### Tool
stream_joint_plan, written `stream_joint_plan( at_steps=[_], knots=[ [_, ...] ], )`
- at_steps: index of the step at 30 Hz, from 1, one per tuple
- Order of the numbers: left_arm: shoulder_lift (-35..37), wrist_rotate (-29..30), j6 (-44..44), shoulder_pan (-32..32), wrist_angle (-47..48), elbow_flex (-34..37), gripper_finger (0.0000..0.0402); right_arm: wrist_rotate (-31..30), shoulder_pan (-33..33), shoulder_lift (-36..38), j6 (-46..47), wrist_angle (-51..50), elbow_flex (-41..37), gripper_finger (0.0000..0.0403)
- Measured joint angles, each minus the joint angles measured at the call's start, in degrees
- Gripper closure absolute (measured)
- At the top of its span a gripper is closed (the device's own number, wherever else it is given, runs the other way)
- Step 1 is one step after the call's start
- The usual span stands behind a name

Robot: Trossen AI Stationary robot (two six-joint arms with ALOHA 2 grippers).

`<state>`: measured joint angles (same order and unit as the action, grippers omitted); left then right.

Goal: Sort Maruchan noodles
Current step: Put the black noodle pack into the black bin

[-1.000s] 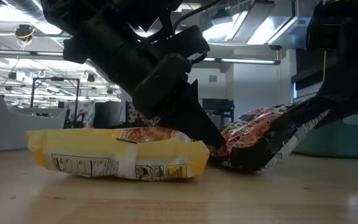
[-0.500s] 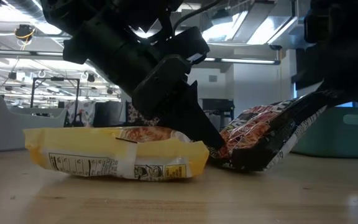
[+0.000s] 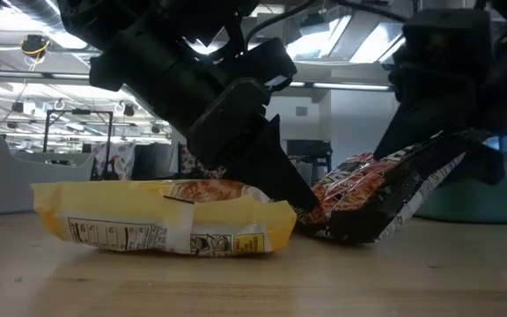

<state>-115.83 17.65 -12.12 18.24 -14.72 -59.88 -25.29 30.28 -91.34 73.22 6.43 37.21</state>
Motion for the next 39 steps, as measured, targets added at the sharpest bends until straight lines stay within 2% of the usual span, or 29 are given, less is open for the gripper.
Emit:
stream_joint_plan(
  at_steps=[10,13,19,22,25,30,34,39],
  knots=[
    [0.0,0.0,0.2,0.0,-1.1,0.0,0.0209,4.1,-3.0,-1.9,-5.5,5.9,0.0,0.0153],
    [0.0,0.0,0.4,0.1,-1.3,0.1,0.0209,4.5,-3.1,-1.8,-5.7,5.5,0.0,0.0184],
    [1.2,0.2,1.1,1.2,-0.4,0.1,0.0209,3.9,-2.9,-1.6,-6.1,6.3,0.1,0.0278],
    [2.8,1.2,2.5,2.0,0.8,0.2,0.0209,3.9,-2.9,-1.4,-7.7,6.8,0.2,0.0303],
    [5.8,2.0,2.8,2.7,2.9,0.2,0.0209,3.9,-2.9,-0.3,-9.3,6.0,0.1,0.0306],
    [11.4,1.6,2.2,4.1,12.5,0.2,0.0209,4.1,-2.9,3.2,-12.4,4.0,-0.1,0.0296],
    [15.8,1.0,3.0,5.4,19.4,0.1,0.0209,3.9,-2.9,6.8,-16.4,4.4,-0.1,0.0304],
    [20.9,-3.8,3.7,5.8,19.8,2.9,0.0209,2.1,-2.9,11.8,-22.7,1.4,1.6,0.0308]
  ],
)
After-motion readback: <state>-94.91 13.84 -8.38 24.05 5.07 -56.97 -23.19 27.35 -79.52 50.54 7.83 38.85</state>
